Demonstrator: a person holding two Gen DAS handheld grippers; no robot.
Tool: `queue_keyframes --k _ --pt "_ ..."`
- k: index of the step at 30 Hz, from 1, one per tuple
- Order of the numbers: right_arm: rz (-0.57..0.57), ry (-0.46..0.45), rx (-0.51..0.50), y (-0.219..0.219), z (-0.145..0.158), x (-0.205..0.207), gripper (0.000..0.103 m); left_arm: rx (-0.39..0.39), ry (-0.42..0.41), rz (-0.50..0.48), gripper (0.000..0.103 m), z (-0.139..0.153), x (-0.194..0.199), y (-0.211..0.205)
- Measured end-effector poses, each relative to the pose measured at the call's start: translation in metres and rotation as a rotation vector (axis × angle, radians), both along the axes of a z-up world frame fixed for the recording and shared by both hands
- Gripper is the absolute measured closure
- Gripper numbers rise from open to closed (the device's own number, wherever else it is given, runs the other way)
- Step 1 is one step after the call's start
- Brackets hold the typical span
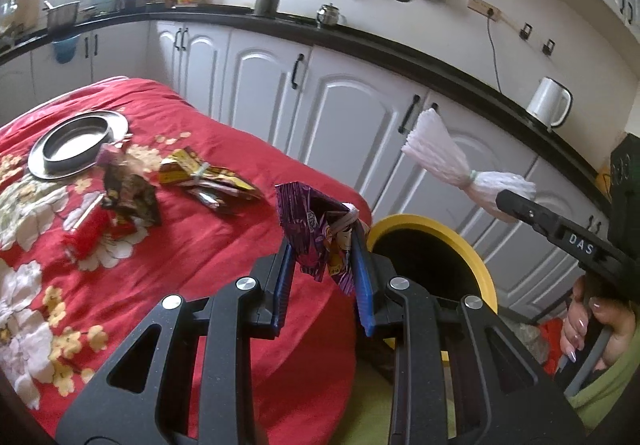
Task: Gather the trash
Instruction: 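Carry the white mesh bundle and purple wrapper with both tools over the bin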
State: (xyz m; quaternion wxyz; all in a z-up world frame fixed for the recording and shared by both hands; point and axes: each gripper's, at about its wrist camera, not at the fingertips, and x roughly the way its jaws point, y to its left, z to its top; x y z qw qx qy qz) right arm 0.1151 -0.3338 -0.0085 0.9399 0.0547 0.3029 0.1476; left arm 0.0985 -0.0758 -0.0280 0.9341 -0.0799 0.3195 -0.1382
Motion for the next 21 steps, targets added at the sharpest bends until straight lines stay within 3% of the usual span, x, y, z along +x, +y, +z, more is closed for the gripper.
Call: queue_keyframes --k 10,21 --pt "-0.075 -0.002 -0.035 -0.023 -0.010 -0.004 0.085 0.041 0.009 -0.116 0.082 -0.012 0.001 -0.048" --pt "-0.165 0.063 -0.036 -0.056 -0.032 -0.002 0.085 0.091 -0.002 -0.257 0.082 -0.020 0.010 -0.098"
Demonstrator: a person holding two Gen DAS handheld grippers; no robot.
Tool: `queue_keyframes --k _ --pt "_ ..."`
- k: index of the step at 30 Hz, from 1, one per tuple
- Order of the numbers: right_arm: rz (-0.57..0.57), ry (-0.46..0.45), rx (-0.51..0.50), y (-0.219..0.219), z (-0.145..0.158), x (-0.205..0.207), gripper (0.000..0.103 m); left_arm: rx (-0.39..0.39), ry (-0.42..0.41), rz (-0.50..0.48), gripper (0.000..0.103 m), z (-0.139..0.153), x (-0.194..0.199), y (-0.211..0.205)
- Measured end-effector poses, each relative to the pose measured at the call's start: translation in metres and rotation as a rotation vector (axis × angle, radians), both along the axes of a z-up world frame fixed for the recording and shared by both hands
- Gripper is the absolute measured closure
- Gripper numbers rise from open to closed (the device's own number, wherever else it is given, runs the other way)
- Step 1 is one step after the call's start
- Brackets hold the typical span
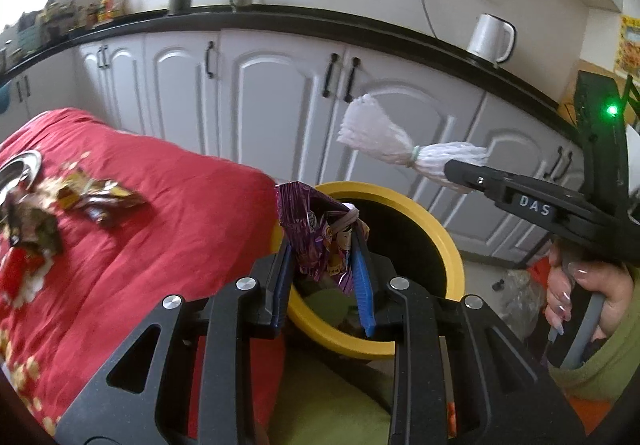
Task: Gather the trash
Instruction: 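Carry the white mesh bundle and purple wrapper with both tools over the bin, then open both tools to drop the mesh bundle and purple wrapper into the bin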
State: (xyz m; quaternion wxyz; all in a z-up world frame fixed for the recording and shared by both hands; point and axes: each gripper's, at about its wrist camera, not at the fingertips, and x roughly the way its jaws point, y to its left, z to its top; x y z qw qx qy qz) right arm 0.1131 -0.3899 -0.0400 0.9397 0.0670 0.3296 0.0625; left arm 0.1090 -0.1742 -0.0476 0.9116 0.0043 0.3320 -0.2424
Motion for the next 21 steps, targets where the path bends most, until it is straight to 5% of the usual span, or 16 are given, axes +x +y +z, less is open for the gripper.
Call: queue_keyframes --k 21 --pt "-0.050 0.129 0.039 -0.025 -0.040 0.010 0.083 0.033 0.082 -0.124 0.081 -0.040 0.016 -0.049"
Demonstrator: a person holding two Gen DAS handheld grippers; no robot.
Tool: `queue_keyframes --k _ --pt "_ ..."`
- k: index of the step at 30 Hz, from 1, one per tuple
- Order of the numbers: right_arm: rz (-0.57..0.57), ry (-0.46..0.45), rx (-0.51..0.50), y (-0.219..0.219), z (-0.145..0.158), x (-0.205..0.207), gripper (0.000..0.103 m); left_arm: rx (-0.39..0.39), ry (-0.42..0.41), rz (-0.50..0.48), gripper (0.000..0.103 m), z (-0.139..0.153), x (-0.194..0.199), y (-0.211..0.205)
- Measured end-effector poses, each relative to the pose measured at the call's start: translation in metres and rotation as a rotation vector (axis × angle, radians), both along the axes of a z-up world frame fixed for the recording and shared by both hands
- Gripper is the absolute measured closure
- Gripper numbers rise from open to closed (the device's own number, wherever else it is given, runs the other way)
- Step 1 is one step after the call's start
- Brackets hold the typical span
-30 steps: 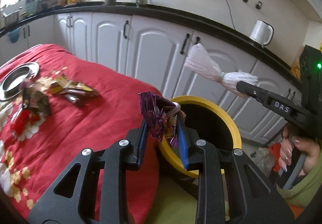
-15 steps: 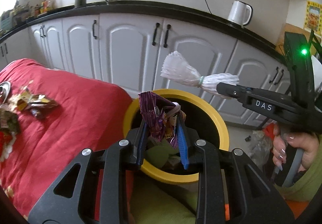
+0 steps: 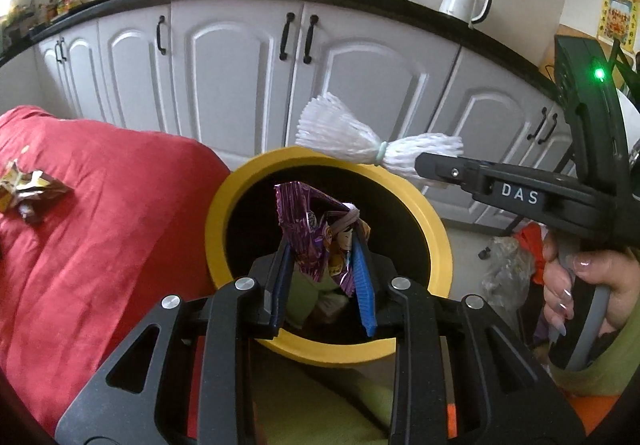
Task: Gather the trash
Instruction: 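Open both tools to drop the mesh bundle and purple wrapper into the bin, then move both open tools back toward the remaining wrappers on the table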
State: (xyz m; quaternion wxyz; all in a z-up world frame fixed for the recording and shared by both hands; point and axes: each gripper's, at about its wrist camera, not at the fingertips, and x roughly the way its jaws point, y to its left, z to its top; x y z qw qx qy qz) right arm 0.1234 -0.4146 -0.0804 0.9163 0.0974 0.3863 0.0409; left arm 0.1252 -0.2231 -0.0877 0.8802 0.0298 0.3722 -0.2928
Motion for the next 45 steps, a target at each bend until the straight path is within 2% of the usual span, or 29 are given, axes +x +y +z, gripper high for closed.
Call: queue_keyframes --k 9,13,15,17,18,22,24,25,27,31,33,35,38,45 --pt "-0.017 0.033 0.032 -0.006 -0.011 0.007 0.081 0.010 0.048 -0.024 0.080 -0.014 0.006 -0.009" --pt "-0.032 0.042 0.053 -0.010 -0.015 0.008 0.077 0.013 0.059 -0.029 0.079 -0.018 0.009 -0.013" --pt "-0.043 0.042 0.061 -0.012 -0.015 0.008 0.071 0.015 0.059 -0.029 0.073 -0.018 0.012 -0.014" --pt "-0.059 0.041 0.068 -0.016 -0.016 0.008 0.055 0.013 0.061 -0.023 0.068 -0.018 0.012 -0.013" --pt "-0.071 0.037 0.075 -0.018 -0.016 0.008 0.054 0.010 0.066 -0.020 0.061 -0.019 0.013 -0.012" --pt "-0.086 0.038 0.087 -0.022 -0.017 0.008 0.054 0.010 0.078 -0.006 0.051 -0.019 0.013 -0.009" --pt "-0.085 0.037 0.086 -0.021 -0.016 0.007 0.054 0.002 0.080 0.003 0.040 -0.018 0.013 -0.006" --pt "-0.085 0.034 0.084 -0.021 -0.015 0.007 0.054 -0.002 0.080 0.007 0.038 -0.017 0.013 -0.005" --pt "-0.085 0.029 0.084 -0.020 -0.014 0.006 0.052 -0.008 0.074 0.023 0.026 -0.014 0.012 -0.001" --pt "-0.087 0.013 0.075 -0.020 -0.010 0.005 0.048 -0.024 0.061 0.052 0.012 -0.007 0.010 0.008" --pt "-0.088 0.000 0.071 -0.017 -0.007 0.003 0.044 -0.032 0.059 0.071 0.011 -0.004 0.010 0.014" --pt "-0.087 -0.018 0.067 -0.016 -0.004 0.001 0.036 -0.035 0.055 0.096 0.011 -0.001 0.010 0.020" --pt "-0.079 -0.051 0.056 -0.013 0.003 -0.001 0.032 -0.036 0.043 0.125 0.011 0.004 0.009 0.027" --pt "-0.057 -0.093 0.027 -0.002 0.015 -0.006 0.029 -0.043 0.011 0.179 0.011 0.015 0.006 0.045"
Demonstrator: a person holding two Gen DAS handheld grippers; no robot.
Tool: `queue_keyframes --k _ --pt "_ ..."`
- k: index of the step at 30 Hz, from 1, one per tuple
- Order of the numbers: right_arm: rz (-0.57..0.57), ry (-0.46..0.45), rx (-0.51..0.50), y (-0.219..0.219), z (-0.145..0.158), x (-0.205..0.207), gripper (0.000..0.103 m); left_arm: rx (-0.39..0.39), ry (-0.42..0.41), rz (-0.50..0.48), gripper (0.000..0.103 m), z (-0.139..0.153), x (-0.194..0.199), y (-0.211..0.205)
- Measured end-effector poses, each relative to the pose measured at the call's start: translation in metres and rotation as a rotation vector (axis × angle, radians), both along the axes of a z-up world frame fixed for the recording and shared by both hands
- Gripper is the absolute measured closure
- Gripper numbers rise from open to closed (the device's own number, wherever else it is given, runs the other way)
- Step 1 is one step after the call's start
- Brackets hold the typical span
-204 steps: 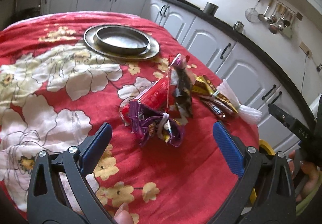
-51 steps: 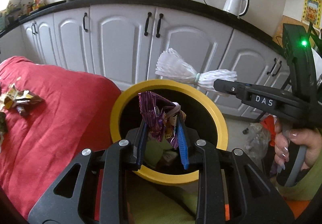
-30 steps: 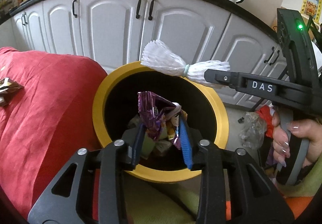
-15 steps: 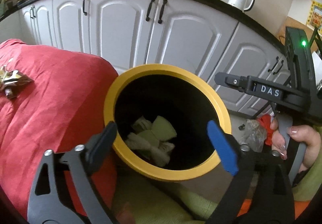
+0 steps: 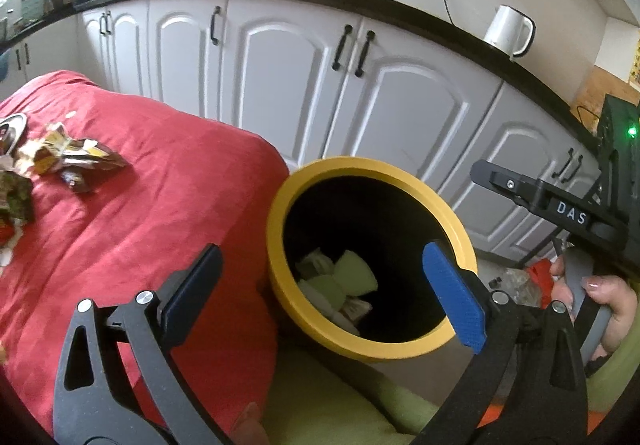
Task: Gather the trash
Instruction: 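Move both open tools back toward the remaining wrappers on the table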
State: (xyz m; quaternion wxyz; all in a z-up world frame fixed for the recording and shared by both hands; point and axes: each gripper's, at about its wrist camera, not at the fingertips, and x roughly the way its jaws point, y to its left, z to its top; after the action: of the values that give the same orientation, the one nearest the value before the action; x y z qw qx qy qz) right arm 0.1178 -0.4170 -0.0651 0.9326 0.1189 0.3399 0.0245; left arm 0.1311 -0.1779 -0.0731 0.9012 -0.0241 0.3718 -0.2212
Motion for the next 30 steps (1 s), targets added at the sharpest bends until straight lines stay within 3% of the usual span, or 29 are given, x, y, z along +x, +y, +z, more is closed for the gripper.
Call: queue_keyframes --k 30 --pt "0.159 -0.120 -0.084 0.068 0.042 -0.024 0.026 -0.016 -0.123 0.170 0.011 0.030 -0.022 0.067"
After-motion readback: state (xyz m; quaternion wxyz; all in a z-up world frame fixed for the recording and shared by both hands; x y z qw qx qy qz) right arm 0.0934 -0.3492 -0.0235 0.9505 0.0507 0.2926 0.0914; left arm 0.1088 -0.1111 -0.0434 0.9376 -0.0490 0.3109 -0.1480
